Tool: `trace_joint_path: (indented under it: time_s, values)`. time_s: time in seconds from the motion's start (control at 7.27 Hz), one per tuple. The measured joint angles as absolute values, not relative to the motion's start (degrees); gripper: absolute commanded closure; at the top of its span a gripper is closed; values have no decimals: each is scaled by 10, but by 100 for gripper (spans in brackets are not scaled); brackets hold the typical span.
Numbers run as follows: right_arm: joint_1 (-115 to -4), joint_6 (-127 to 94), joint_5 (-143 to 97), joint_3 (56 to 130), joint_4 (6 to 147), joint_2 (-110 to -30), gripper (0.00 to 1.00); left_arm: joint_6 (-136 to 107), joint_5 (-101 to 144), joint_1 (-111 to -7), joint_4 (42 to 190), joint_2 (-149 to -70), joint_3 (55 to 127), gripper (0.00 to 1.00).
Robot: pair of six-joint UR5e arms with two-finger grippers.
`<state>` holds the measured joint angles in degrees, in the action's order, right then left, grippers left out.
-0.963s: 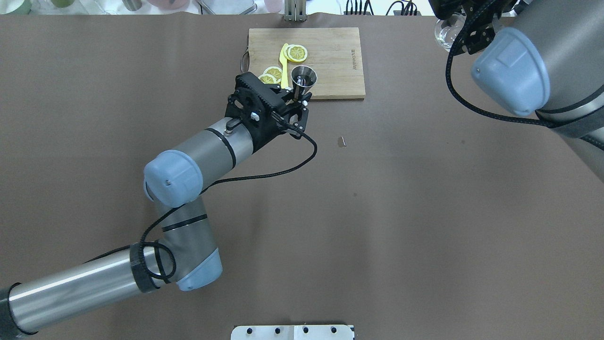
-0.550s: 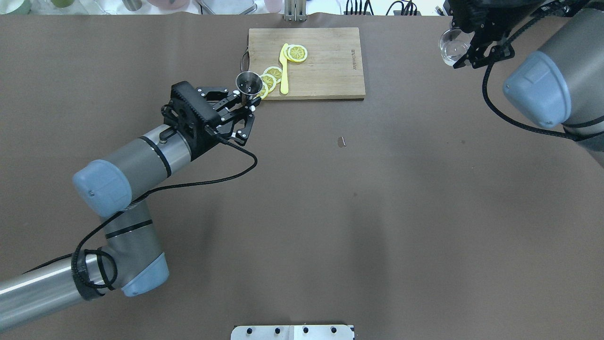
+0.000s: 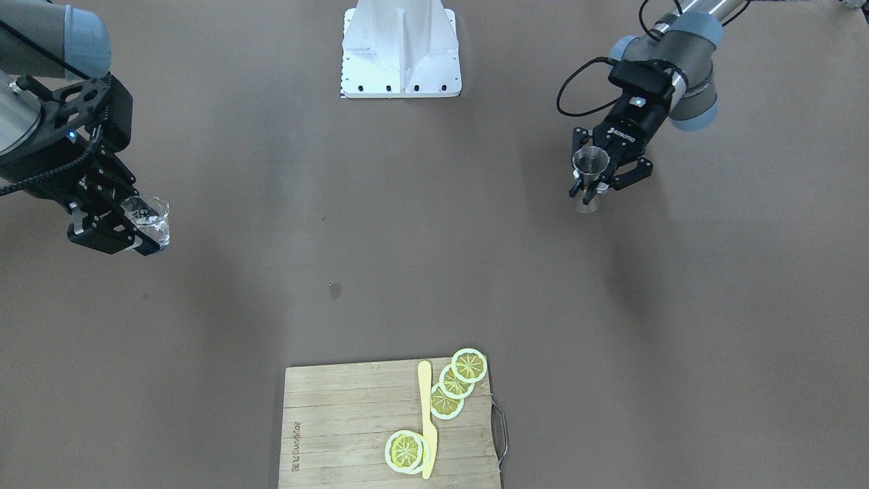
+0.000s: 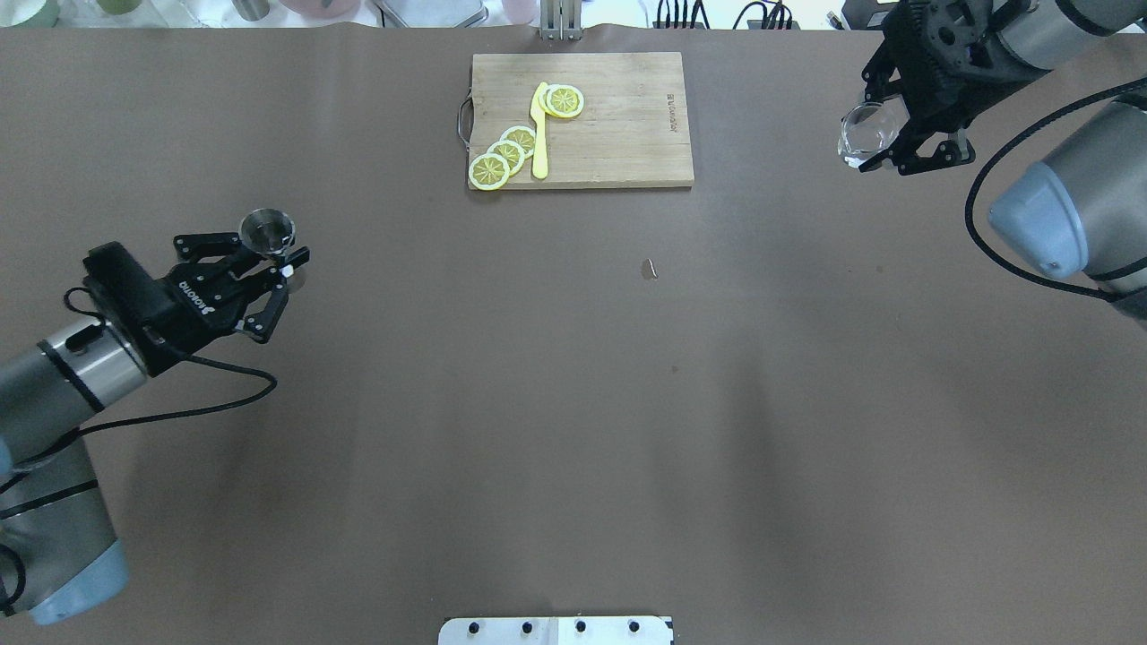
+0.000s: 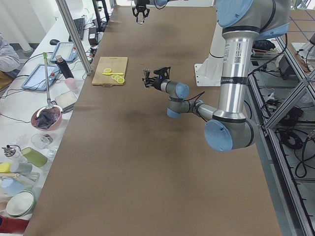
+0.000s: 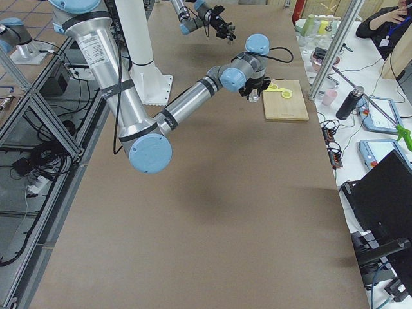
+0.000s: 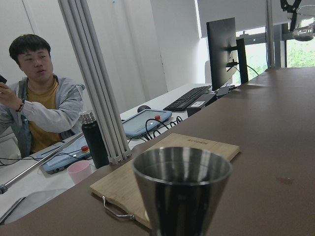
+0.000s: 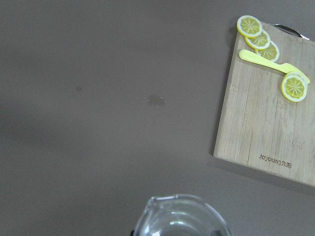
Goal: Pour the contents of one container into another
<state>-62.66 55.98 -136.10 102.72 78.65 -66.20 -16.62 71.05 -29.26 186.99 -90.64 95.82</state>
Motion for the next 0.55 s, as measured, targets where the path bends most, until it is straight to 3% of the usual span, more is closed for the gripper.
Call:
trace_joint_path:
  time_s: [0.28, 0.55]
  values:
    - [-627, 535, -1384, 938, 641, -671, 100, -168, 712, -299, 1967, -804, 949, 100]
    - [-626, 495, -1402, 874, 513, -687, 100, -196, 708, -301, 2084, -727, 891, 100]
